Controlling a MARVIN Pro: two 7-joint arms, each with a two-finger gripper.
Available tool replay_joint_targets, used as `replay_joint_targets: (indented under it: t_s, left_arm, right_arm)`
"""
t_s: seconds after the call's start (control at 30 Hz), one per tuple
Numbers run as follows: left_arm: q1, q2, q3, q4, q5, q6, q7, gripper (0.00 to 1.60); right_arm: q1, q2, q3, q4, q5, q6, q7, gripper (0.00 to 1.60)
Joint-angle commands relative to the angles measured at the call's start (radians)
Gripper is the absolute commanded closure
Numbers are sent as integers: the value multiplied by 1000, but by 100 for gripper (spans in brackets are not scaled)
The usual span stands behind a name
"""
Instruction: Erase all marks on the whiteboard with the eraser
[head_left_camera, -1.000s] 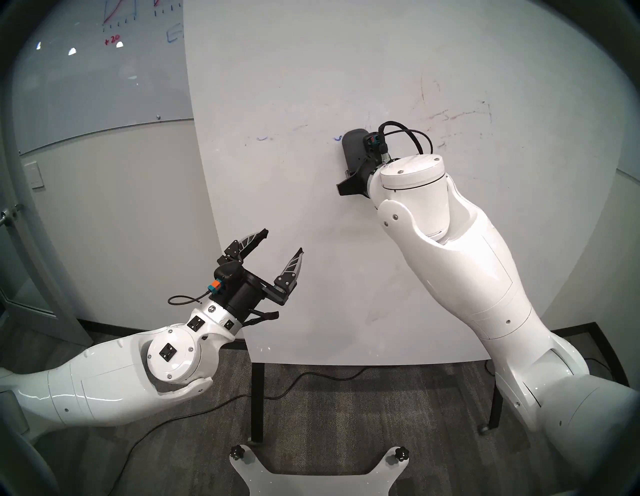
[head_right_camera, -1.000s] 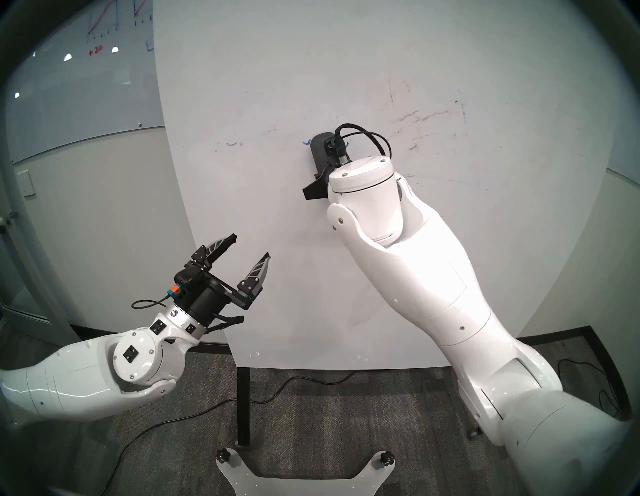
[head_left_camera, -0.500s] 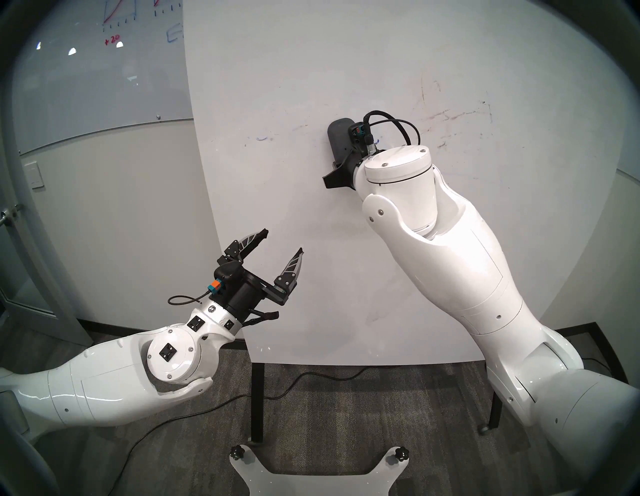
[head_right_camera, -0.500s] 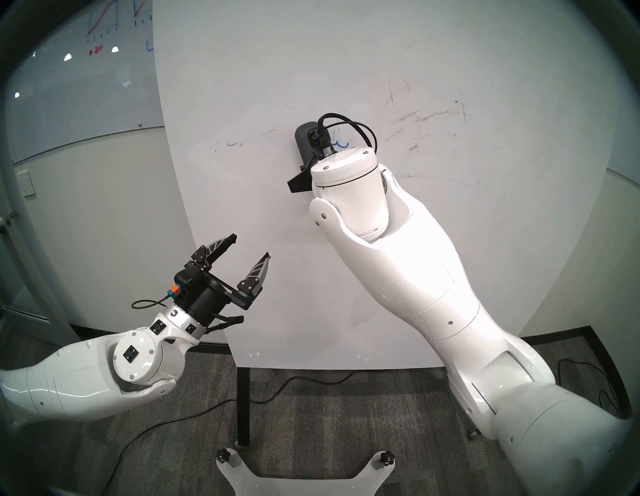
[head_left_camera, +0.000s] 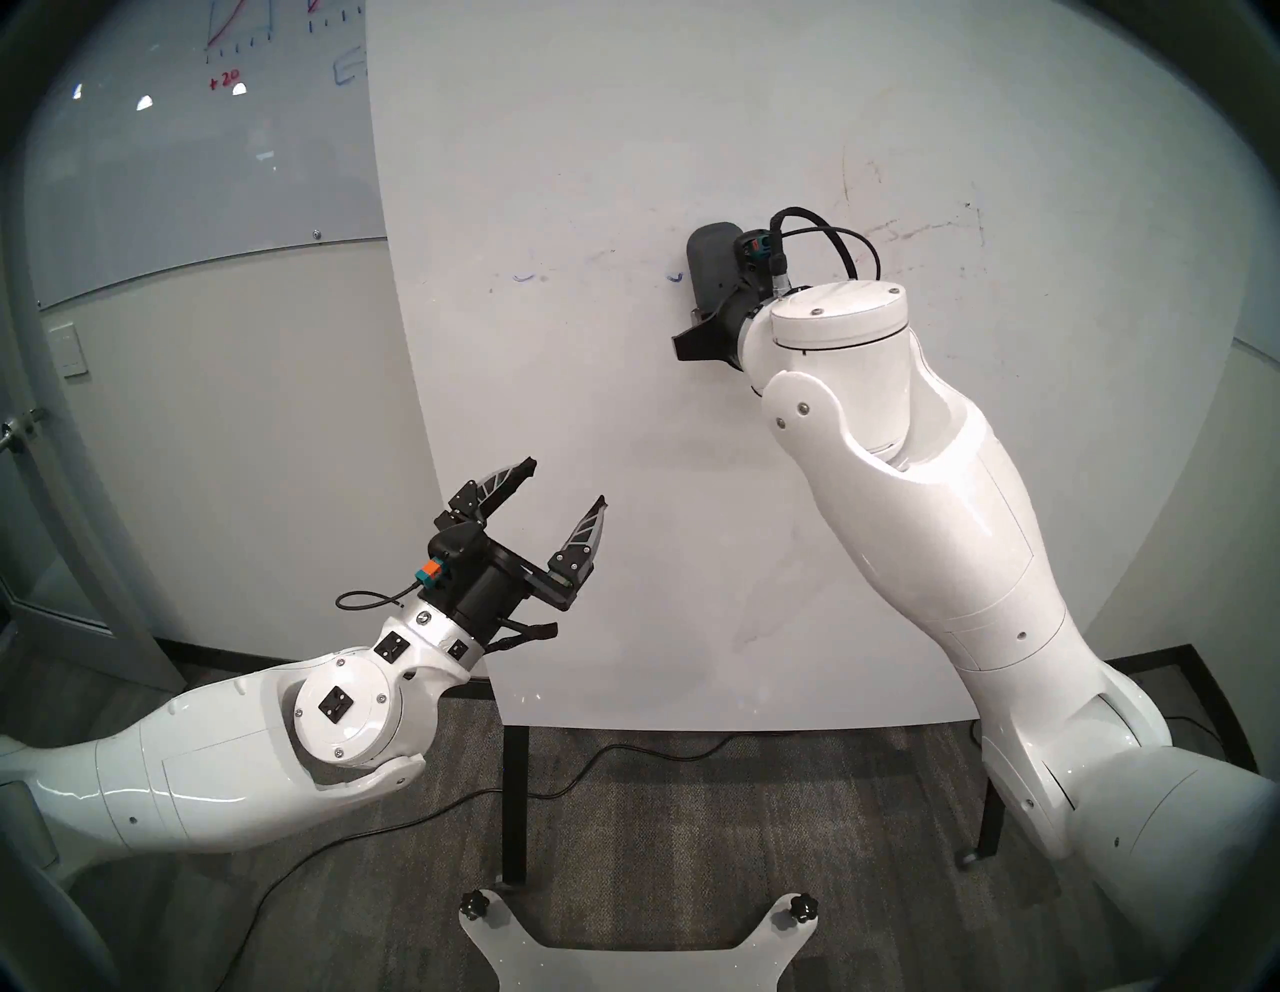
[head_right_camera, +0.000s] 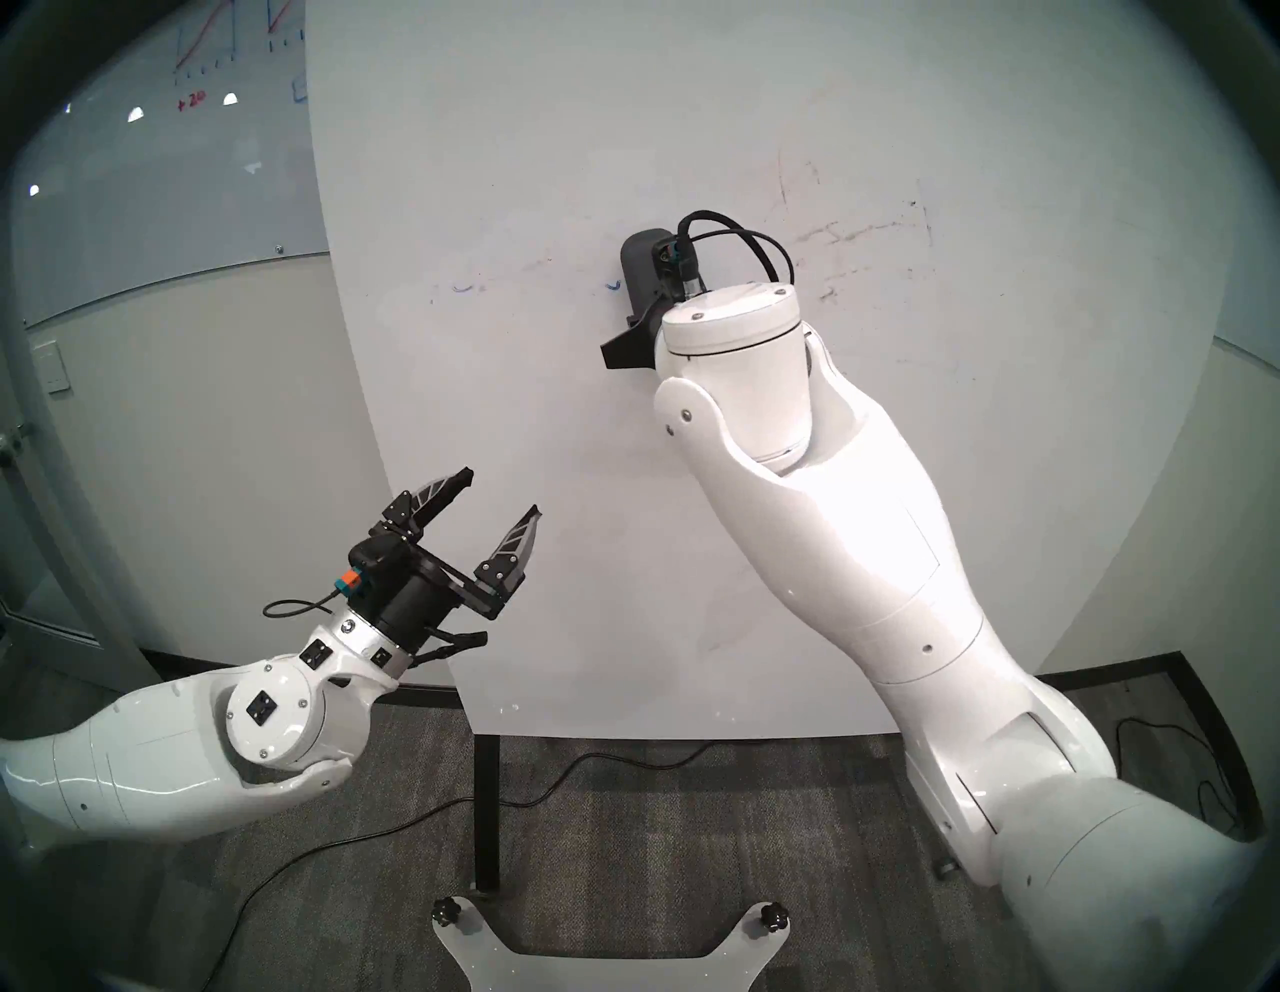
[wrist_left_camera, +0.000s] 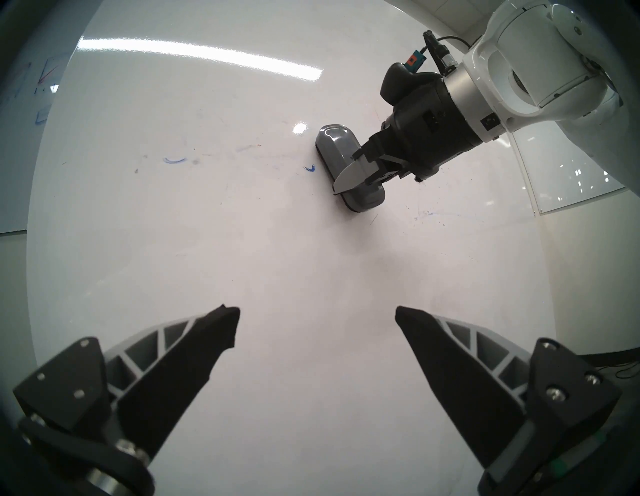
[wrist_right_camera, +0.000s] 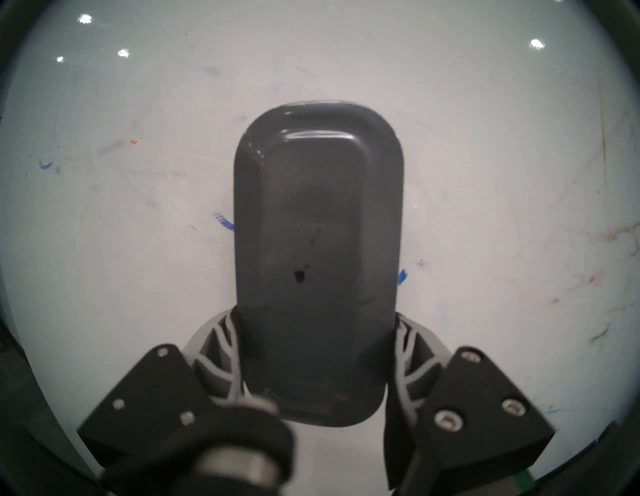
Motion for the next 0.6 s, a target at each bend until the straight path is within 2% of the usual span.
replay_joint_targets:
  t_s: [0.0,0.07,0.1,0.2,0.57]
  left_arm:
    - [-8,0,-10,-10,0,-9,1,0]
    - [-8,0,-10,-10,0,-9,1,0]
    - [-8,0,-10,-10,0,-9,1,0]
    - [-8,0,-10,-10,0,-9,1,0]
    - [-8,0,-10,-10,0,-9,1,0]
  right_arm:
    - [-11,44,36,-16,71,-1,26,160]
    - [-22,38,58,-11,104,-1,37,160]
    - [-8,63,36,-7,118,-1,46,160]
    - [-5,70,27,-1,132,-1,48,160]
    - [-16,60,5,26,129,-1,39,160]
